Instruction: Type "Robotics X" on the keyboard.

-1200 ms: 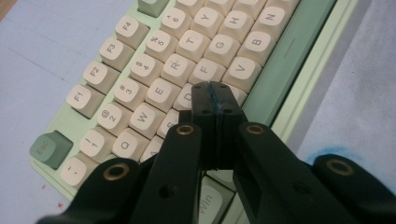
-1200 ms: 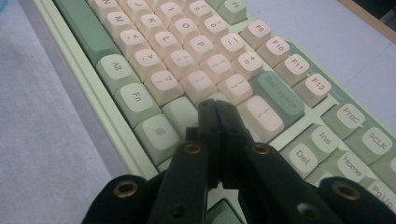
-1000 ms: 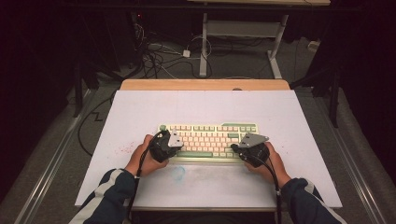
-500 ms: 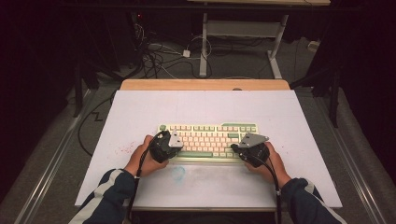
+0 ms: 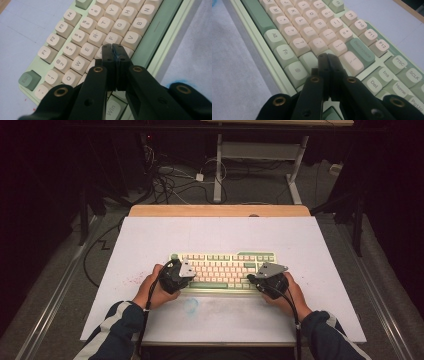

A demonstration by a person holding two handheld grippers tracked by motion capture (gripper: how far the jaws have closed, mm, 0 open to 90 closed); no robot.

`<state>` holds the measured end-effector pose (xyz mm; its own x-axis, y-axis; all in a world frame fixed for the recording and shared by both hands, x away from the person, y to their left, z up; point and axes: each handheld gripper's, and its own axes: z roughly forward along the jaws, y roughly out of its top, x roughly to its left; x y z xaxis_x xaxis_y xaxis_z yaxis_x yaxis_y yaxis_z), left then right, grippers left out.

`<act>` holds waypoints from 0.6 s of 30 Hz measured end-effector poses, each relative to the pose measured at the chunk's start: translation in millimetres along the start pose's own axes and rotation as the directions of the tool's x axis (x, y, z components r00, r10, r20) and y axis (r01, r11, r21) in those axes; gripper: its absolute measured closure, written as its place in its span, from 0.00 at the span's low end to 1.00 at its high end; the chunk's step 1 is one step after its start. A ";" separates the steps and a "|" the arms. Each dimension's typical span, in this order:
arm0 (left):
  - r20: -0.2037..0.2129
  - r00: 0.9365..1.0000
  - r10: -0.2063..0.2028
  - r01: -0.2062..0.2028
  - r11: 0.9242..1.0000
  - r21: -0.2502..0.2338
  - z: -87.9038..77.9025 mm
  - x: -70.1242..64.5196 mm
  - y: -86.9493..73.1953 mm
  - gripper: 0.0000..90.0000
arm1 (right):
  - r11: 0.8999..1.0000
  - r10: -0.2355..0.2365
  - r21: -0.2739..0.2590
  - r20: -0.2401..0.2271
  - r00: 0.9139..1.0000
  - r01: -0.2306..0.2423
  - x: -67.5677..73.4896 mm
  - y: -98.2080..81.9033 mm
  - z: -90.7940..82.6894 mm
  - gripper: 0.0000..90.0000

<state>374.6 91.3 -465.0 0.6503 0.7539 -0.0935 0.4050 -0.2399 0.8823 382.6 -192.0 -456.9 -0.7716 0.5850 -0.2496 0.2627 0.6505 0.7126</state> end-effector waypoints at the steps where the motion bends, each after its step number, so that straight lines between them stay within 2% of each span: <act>1: 0.001 1.000 -0.001 0.001 1.000 0.003 -0.3 0.4 0.3 0.96 | 1.000 -0.001 0.000 0.000 1.000 0.001 -0.1 0.0 0.0 1.00; 11: -0.016 1.000 -0.012 0.011 0.999 -0.035 -0.7 3.2 4.6 0.93 | 1.000 0.000 0.002 -0.001 1.000 0.000 -0.2 1.0 -0.2 1.00; 15: -0.031 0.999 -0.022 0.020 0.998 -0.062 -1.4 6.0 7.1 0.88 | 1.000 -0.010 0.001 0.000 1.000 0.010 -0.7 1.8 -1.2 1.00; 18: -0.035 0.999 -0.030 0.027 0.996 -0.083 -1.9 6.8 8.9 0.82 | 1.000 0.002 -0.015 -0.005 1.000 -0.002 -0.7 3.5 -3.7 1.00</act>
<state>381.4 95.5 -456.9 0.6154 0.7814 -0.1037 0.3674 -0.1679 0.9148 381.9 -191.9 -451.7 -0.7741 0.5837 -0.2453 0.2555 0.6424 0.7225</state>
